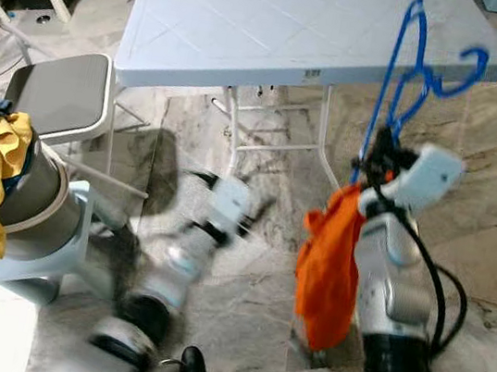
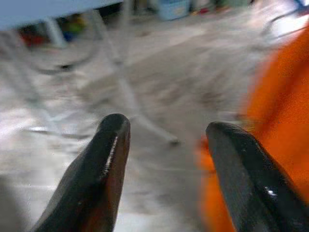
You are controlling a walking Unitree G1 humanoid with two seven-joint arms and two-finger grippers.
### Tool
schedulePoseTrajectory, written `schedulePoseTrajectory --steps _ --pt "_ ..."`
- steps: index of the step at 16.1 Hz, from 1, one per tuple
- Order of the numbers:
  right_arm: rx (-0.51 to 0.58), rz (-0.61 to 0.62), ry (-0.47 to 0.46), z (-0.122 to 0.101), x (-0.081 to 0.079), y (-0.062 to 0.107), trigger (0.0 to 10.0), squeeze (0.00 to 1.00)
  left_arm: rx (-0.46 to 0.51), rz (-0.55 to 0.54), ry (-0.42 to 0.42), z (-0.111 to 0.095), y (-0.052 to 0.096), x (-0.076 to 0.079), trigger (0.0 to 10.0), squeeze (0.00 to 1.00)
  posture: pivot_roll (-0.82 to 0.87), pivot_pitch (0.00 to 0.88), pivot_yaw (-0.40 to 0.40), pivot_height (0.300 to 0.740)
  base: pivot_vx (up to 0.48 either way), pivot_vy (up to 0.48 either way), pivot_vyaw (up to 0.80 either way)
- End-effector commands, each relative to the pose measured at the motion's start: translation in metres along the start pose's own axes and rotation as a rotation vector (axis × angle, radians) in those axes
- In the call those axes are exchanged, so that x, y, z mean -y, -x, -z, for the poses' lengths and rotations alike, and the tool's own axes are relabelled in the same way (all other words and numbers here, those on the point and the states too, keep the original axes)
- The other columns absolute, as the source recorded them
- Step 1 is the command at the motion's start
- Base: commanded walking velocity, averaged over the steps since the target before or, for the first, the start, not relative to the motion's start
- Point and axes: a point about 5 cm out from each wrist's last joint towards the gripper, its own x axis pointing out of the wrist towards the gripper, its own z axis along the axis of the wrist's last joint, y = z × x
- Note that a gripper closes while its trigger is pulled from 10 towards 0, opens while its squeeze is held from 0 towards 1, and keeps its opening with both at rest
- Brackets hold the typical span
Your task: Hang hanger
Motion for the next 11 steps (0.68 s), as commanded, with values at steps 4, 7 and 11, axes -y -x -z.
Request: schedulePoseTrajectory --steps 4,7,11 --pt "0.020 -0.070 -0.011 -0.006 -0.024 -0.006 10.0 0.00 0.045 0.129 0.119 -0.003 -0.002 0.024 10.0 1.00 -0.36 0.226 0.092 0.740 0.000 0.000 0.00" --pt "0.027 -0.073 -0.012 -0.010 -0.028 -0.010 10.0 0.00 0.071 0.191 0.163 -0.006 -0.003 0.033 10.0 1.00 -0.36 0.228 0.092 0.740 0.000 0.000 0.00" --pt "0.049 -0.055 0.011 -0.017 -0.026 -0.019 10.0 0.00 0.073 0.267 0.172 -0.005 0.002 0.035 10.0 1.00 -0.36 0.230 0.098 0.740 0.000 0.000 0.00"
